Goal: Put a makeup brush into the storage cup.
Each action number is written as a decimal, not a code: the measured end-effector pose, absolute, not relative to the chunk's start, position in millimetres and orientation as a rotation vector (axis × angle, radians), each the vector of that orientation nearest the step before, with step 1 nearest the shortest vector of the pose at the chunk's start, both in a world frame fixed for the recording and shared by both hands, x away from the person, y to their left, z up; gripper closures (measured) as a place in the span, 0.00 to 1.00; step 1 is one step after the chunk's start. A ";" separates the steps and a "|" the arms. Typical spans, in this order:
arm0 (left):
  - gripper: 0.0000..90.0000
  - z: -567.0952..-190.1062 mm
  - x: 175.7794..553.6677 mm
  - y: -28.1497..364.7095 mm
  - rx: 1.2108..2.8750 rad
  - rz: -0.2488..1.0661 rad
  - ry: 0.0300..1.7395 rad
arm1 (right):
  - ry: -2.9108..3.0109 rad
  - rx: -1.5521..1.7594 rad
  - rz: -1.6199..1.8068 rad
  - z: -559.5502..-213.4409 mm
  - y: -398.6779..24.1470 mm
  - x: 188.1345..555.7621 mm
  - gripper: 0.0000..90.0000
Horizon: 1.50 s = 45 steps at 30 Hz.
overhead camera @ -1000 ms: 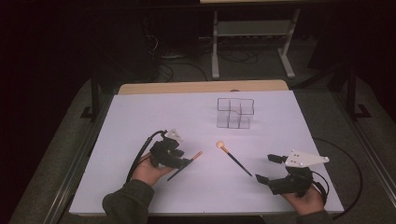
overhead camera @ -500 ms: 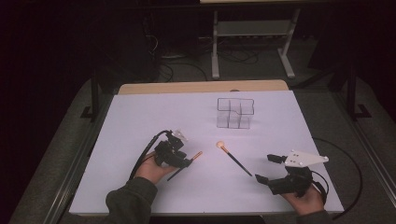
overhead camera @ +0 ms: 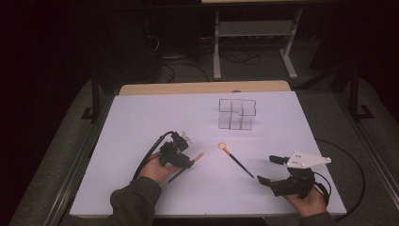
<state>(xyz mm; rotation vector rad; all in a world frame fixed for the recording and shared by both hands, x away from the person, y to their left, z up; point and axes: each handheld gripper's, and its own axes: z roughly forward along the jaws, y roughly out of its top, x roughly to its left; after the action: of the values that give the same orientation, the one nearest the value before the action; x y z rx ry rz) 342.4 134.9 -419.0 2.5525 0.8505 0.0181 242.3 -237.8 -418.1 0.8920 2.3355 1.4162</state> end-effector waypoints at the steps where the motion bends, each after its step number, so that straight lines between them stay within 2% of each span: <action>1: 0.77 -419.7 342.5 134.6 2.552 0.013 0.853 | 2.336 0.892 1.416 -418.1 -237.8 242.3 0.16; 7: 0.82 -420.8 343.0 131.7 2.587 0.043 0.843 | 2.338 0.891 1.411 -417.7 -237.2 242.5 0.16; 11: 0.91 -420.6 343.1 127.6 2.630 0.091 0.824 | 2.339 0.890 1.410 -417.5 -236.2 242.6 0.16; 30: 0.93 -417.9 347.7 126.5 2.675 0.066 0.798 | 2.351 0.884 1.410 -418.2 -232.9 243.2 0.16; 45: 0.93 -408.1 342.5 134.6 2.604 0.031 0.802 | 2.373 0.895 1.411 -419.0 -232.3 245.3 0.16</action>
<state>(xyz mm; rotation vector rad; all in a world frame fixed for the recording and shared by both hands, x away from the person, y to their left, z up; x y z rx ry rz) 342.5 134.6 -408.1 2.6036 0.8021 0.0313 245.3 -232.3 -419.0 0.8953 2.3732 1.4112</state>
